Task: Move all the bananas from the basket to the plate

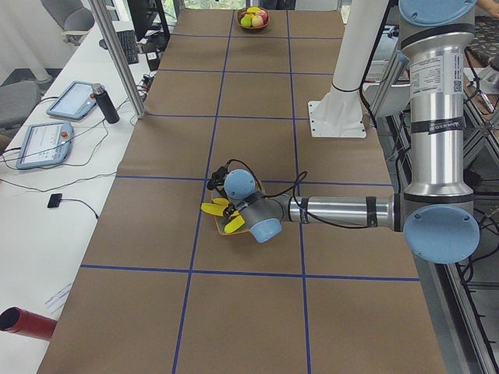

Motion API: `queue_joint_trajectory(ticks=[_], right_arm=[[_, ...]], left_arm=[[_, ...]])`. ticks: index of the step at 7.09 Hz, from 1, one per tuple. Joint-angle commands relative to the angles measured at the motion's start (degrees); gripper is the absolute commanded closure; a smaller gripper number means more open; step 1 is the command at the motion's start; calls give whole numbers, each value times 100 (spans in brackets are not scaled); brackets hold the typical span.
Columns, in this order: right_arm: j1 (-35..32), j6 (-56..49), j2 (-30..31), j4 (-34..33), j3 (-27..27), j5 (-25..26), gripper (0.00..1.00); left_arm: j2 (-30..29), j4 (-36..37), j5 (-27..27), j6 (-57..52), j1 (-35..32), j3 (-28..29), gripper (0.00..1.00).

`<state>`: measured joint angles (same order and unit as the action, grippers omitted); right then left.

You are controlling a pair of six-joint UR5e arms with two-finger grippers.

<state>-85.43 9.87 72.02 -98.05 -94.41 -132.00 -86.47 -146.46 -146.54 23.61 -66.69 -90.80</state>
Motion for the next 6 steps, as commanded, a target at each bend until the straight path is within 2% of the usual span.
queue_joint_trajectory(ticks=[1, 3, 5, 6], right_arm=[[0, -142, 75, -4, 19, 17, 0], [-105, -738, 312, -13, 63, 87, 0], [-280, -1379, 619, -21, 81, 175, 0], [-481, -1913, 699, -274, 124, 175, 0]], left_arm=[[-369, 378, -42, 171, -54, 27, 0], [-764, 1386, 448, -493, -212, 18, 0], [-1177, 2800, 870, -1714, -536, 1, 0], [-1379, 3598, 986, -2207, -756, 1, 0]])
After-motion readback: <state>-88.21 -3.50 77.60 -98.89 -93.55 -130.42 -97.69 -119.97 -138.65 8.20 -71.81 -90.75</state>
